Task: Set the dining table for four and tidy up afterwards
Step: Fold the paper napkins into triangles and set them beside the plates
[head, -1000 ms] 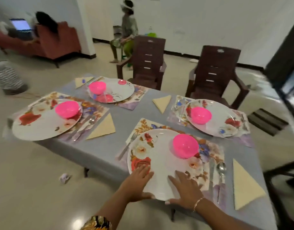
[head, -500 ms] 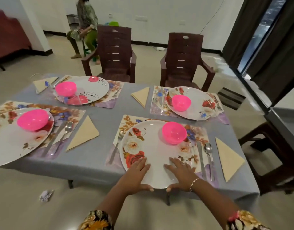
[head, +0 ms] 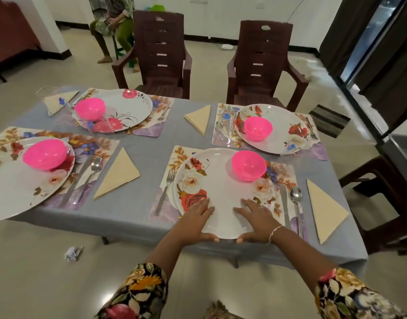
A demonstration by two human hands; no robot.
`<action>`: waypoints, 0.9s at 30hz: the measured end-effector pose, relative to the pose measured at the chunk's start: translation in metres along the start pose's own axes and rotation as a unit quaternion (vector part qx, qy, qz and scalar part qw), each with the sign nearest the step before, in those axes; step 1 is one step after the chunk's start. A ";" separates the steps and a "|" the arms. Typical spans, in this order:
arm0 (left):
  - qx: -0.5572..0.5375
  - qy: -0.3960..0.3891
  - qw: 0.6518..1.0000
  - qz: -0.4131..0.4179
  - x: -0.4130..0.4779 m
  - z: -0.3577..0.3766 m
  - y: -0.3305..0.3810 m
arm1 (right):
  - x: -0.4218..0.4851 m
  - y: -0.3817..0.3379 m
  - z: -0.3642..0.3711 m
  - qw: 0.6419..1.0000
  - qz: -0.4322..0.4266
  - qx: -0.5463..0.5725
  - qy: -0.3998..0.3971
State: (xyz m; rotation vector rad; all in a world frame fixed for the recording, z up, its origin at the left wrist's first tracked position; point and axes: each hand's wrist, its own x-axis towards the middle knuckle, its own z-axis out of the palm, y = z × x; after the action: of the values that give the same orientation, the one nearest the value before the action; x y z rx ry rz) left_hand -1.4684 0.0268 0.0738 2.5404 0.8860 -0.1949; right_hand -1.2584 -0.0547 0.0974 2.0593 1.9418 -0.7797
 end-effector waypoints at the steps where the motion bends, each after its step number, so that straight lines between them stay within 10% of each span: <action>1: 0.002 0.003 1.000 -0.001 0.001 0.000 0.000 | 0.002 0.001 -0.001 1.000 0.002 -0.001 0.001; 15: 0.025 0.021 0.999 -0.029 -0.004 -0.003 -0.001 | 0.003 0.005 0.002 0.996 -0.019 0.024 0.083; 27: 0.036 0.158 0.964 -0.210 -0.111 -0.042 -0.108 | 0.067 -0.158 -0.024 0.936 -0.204 0.012 0.285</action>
State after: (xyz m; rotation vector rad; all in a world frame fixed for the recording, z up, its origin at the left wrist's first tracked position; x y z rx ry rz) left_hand -1.6225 0.0590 0.1023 2.4550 1.5667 0.0559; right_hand -1.4064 0.0329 0.1155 2.0785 2.7400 -0.2693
